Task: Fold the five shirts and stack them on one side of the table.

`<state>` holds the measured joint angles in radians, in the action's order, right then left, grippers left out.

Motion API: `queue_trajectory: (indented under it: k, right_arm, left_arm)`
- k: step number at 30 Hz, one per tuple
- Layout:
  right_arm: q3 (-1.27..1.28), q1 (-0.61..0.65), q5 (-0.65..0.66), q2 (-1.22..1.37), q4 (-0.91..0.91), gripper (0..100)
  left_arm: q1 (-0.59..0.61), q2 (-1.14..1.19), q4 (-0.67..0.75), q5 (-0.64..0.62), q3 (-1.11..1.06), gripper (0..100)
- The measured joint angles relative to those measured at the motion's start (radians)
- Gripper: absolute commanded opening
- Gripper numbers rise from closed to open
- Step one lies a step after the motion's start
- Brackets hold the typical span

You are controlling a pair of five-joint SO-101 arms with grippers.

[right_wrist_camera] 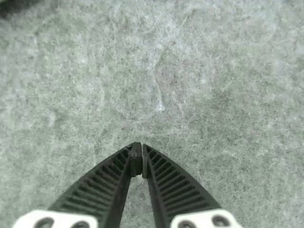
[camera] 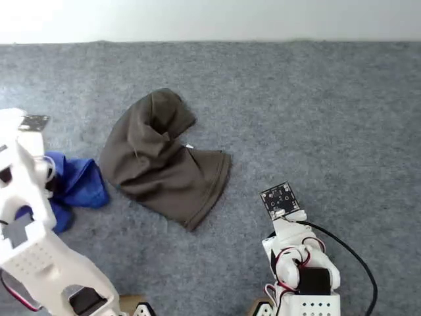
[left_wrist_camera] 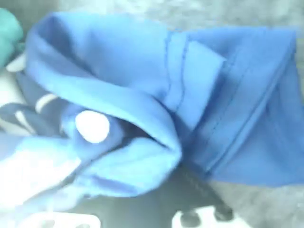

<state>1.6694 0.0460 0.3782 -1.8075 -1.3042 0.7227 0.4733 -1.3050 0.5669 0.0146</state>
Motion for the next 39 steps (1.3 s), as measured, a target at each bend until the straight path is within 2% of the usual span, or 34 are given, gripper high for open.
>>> queue_trajectory:
  k: [4,10,15,26,34,39]
  right_arm:
    - [0.000,0.000,0.000,0.000,0.000,2.0]
    - [0.000,0.000,0.000,0.000,0.000,2.0]
    - [0.000,0.000,0.000,0.000,0.000,2.0]
    - [0.000,0.000,0.000,0.000,0.000,2.2]
    - [0.000,-0.018,0.005,0.000,0.000,1.8]
    - [-0.074,-0.052,0.081,0.000,0.138,2.1]
  left_arm:
    - [0.034,0.025,-0.157,-0.005,0.198,1]
    - [0.015,0.011,-0.384,-0.043,0.407,1]
    - [-0.077,-0.089,-0.422,-0.160,0.433,2]
    - [-0.362,-0.428,-0.430,-0.371,0.149,6]
    - [-0.368,-0.569,-0.430,-0.396,0.049,6]
    - [-0.339,-0.634,-0.431,-0.397,-0.008,6]
